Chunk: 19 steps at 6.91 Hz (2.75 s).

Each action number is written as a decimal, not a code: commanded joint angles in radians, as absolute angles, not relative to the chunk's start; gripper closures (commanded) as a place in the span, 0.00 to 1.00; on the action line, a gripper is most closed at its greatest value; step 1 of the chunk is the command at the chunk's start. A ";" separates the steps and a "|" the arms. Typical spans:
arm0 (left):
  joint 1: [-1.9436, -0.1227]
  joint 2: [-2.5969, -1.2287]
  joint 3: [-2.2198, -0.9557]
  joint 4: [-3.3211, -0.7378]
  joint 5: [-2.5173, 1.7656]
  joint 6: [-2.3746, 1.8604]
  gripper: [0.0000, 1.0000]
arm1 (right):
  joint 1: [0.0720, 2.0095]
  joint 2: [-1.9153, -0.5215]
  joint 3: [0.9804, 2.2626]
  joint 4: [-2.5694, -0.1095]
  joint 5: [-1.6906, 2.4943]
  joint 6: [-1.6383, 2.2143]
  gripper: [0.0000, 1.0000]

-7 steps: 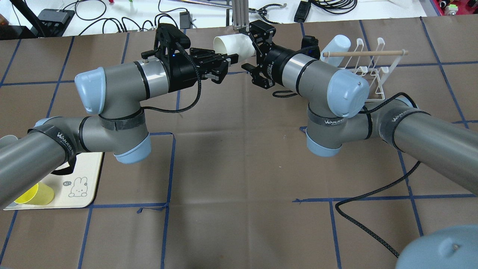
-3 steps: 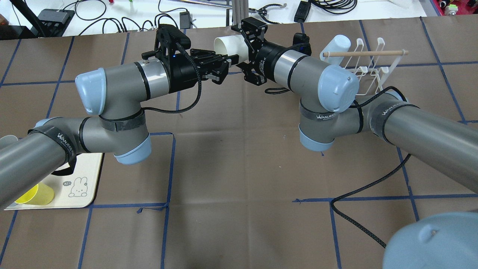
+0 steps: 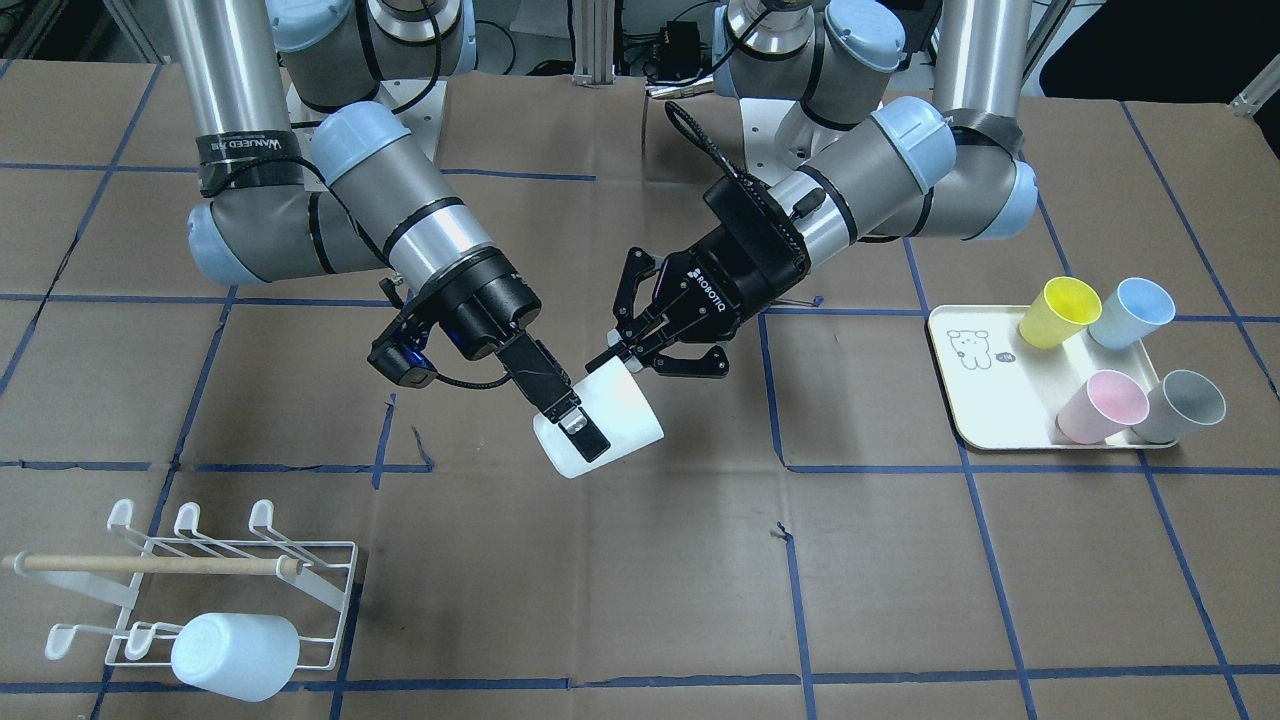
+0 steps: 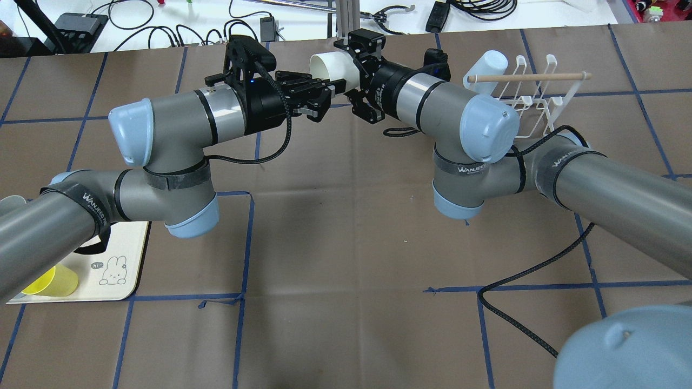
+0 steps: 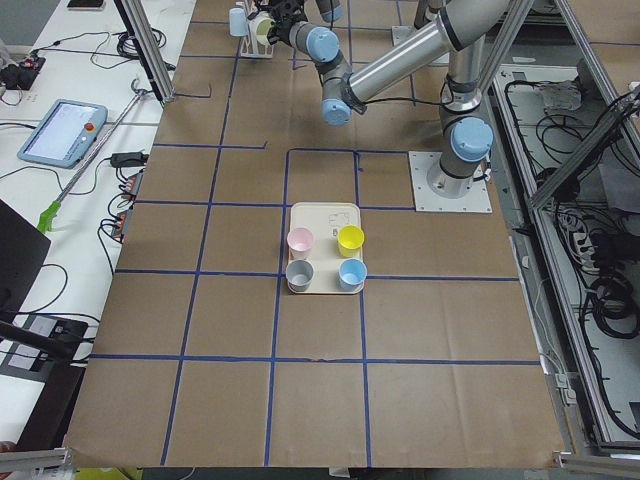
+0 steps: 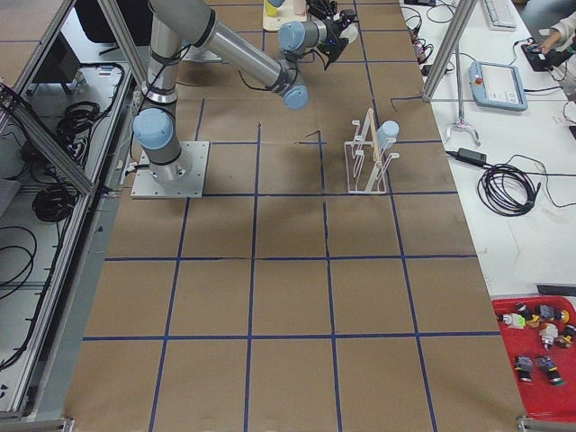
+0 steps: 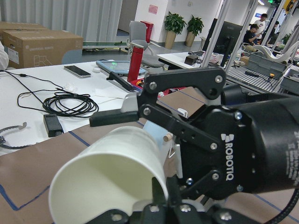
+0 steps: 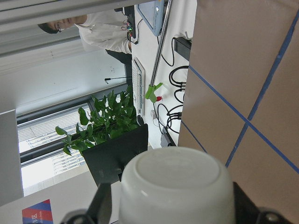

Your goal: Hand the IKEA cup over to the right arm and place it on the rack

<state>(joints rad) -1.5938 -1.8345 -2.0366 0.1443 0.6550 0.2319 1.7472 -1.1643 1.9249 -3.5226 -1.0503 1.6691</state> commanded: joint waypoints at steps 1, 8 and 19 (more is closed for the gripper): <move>-1.594 -1.833 -2.037 0.144 0.655 0.224 0.91 | 1.747 -1.164 1.925 -3.525 -1.048 1.667 0.43; -1.580 -1.819 -2.042 0.147 0.650 0.210 0.02 | 1.746 -1.167 1.921 -3.525 -1.046 1.658 0.46; -1.414 -1.634 -1.872 -0.716 1.270 0.209 0.01 | 1.465 -1.163 1.919 -3.530 -1.048 0.818 0.68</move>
<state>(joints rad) -1.3818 -1.6239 -1.9738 -0.4991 1.1129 0.2102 1.5022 -1.1614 1.9190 -3.5290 -1.0460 1.0383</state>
